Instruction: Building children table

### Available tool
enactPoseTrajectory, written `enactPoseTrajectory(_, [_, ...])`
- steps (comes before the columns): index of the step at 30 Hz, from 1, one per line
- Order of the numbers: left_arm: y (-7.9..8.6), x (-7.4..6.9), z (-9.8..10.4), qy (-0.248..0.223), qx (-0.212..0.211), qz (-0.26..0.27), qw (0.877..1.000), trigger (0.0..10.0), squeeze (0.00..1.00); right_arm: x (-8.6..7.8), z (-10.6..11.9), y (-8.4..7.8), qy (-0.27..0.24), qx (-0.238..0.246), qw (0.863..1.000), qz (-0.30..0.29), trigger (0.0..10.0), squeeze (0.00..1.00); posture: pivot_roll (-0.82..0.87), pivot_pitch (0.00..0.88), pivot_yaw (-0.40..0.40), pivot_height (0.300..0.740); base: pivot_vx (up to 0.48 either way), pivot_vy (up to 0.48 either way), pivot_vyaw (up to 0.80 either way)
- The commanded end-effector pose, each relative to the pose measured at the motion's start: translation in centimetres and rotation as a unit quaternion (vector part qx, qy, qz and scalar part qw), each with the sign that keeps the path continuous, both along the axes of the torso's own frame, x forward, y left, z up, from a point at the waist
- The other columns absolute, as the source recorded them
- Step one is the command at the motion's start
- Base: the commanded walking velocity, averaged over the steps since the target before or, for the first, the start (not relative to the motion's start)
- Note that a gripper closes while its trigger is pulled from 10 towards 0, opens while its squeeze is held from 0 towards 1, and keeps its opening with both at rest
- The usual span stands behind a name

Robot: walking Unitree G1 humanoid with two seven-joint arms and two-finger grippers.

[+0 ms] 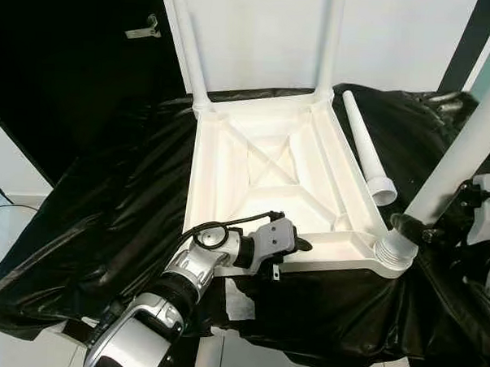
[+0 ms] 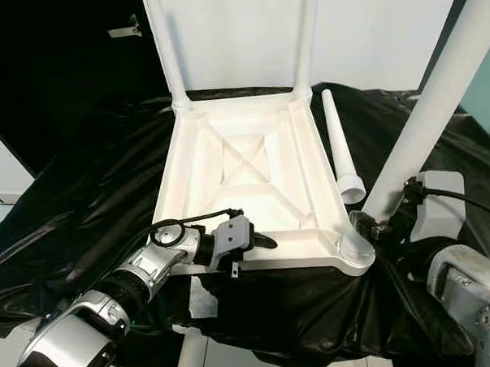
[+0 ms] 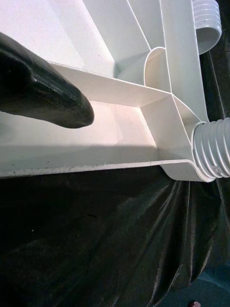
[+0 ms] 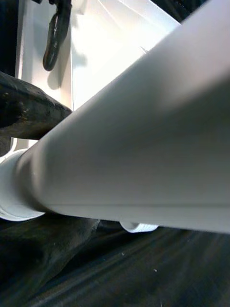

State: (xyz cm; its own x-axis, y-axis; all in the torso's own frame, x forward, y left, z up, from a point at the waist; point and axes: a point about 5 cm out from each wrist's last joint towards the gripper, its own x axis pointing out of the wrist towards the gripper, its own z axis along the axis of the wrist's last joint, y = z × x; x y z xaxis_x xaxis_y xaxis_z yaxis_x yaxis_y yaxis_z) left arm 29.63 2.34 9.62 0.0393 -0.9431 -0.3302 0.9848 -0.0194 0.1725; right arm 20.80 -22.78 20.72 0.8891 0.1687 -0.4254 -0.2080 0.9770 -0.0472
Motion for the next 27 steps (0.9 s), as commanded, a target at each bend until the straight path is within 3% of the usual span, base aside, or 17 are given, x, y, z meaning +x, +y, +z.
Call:
enactPoseTrajectory(1, [1.9,-0.5,-3.1,0.047,0.059,0.041,0.996,10.0,0.00,-1.1,-3.0,0.6,0.127,0.036,0.991,0.036,10.0,0.00,-0.27,0.046,0.065,0.740,0.000,0.000,0.00])
enactPoseTrajectory(11, [1.9,-0.5,-3.1,0.048,0.056,0.045,0.996,10.0,0.00,-1.0,-3.1,0.7,0.165,0.052,0.983,0.059,10.0,0.00,-0.26,0.046,0.057,0.740,0.000,0.000,0.00])
enactPoseTrajectory(14, [2.1,-0.6,-3.2,0.048,0.058,0.047,0.996,10.0,0.00,-1.3,-3.2,0.8,0.180,0.033,0.979,0.085,10.0,0.00,-0.26,0.045,0.058,0.740,0.000,0.000,0.00])
enactPoseTrajectory(17, [2.1,-0.4,-3.1,0.047,0.057,0.049,0.996,10.0,0.00,-1.6,-2.8,0.9,0.192,-0.036,0.971,0.138,10.0,0.00,-0.25,0.044,0.056,0.740,0.000,0.000,0.00])
enactPoseTrajectory(19, [2.1,-0.4,-3.1,0.047,0.057,0.049,0.996,10.0,0.00,-1.6,-2.8,0.9,0.192,-0.036,0.971,0.138,10.0,0.00,-0.25,0.044,0.056,0.740,0.000,0.000,0.00])
enactPoseTrajectory(22, [2.1,-0.4,-3.1,0.045,0.055,0.052,0.996,10.0,0.00,-2.6,-3.0,1.4,0.210,-0.075,0.957,0.187,10.0,0.00,-0.24,0.043,0.047,0.740,0.000,0.000,0.00])
enactPoseTrajectory(27, [2.4,-0.6,-3.3,0.047,0.056,0.054,0.996,10.0,0.00,-2.9,-3.5,1.3,0.211,-0.067,0.960,0.172,10.0,0.00,-0.23,0.047,0.048,0.740,0.000,0.000,0.00])
